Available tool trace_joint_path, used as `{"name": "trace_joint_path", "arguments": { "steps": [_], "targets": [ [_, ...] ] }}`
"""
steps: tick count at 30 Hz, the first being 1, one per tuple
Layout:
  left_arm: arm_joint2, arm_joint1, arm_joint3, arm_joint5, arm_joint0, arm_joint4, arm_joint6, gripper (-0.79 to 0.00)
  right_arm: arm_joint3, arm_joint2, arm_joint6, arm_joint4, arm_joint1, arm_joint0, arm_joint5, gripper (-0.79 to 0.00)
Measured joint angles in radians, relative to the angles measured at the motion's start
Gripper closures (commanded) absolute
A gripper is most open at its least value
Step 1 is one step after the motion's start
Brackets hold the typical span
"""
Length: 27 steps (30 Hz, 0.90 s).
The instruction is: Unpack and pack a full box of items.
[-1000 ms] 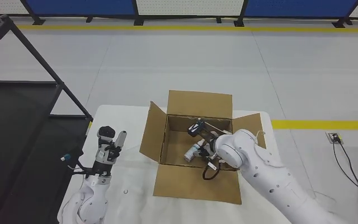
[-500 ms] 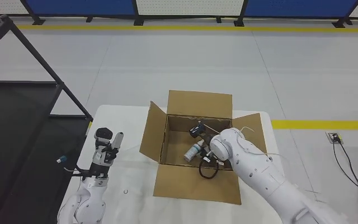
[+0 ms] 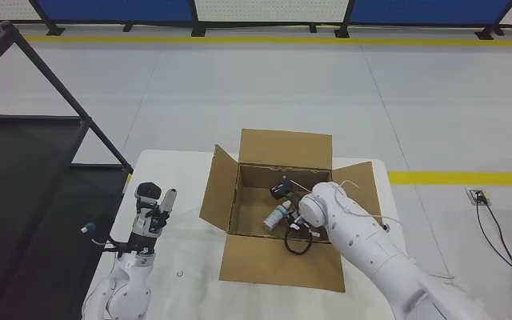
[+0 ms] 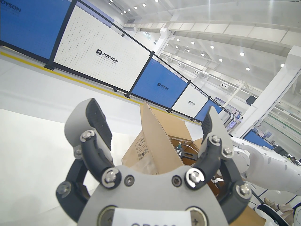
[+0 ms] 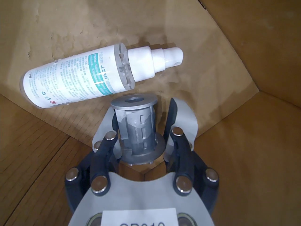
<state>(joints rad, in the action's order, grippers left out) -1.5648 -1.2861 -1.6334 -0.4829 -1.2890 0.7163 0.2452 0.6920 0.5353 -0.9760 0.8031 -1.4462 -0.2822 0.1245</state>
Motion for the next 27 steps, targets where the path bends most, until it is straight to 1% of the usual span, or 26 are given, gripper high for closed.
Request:
{"name": "trace_joint_path", "arguments": {
  "steps": [3,6,9,12,14,18,22,25,27],
  "targets": [
    [0.000,0.000,0.000,0.000,0.000,0.000,0.000,-0.785,0.000,0.014,0.010,-0.004,0.000,0.006,0.014,0.000],
    [0.000,0.000,0.000,0.000,0.000,0.000,0.000,-0.785,0.029,0.041,0.017,-0.009,0.009,0.010,0.026,0.000],
    [0.000,0.000,0.000,0.000,0.000,0.000,0.000,-0.785,0.090,0.085,0.015,-0.006,0.033,0.006,0.035,0.000],
    [0.000,0.000,0.000,0.000,0.000,0.000,0.000,-0.785,0.183,0.149,-0.002,0.008,0.071,-0.020,0.036,0.000],
    [0.000,0.000,0.000,0.000,0.000,0.000,0.000,-0.785,0.268,0.208,-0.027,0.020,0.104,-0.055,0.043,0.000],
    [0.000,0.000,0.000,0.000,0.000,0.000,0.000,-0.785,0.475,0.350,-0.082,0.041,0.173,-0.164,0.063,0.000],
    [0.000,0.000,0.000,0.000,0.000,0.000,0.000,-0.785,0.737,0.540,-0.141,0.026,0.242,-0.328,0.115,0.000],
    [0.000,0.000,0.000,0.000,0.000,0.000,0.000,-0.785,0.909,0.680,-0.160,-0.023,0.277,-0.451,0.174,0.000],
    [0.000,0.000,0.000,0.000,0.000,0.000,0.000,-0.785,0.993,0.760,-0.168,-0.064,0.294,-0.518,0.220,0.000]
  ]
}}
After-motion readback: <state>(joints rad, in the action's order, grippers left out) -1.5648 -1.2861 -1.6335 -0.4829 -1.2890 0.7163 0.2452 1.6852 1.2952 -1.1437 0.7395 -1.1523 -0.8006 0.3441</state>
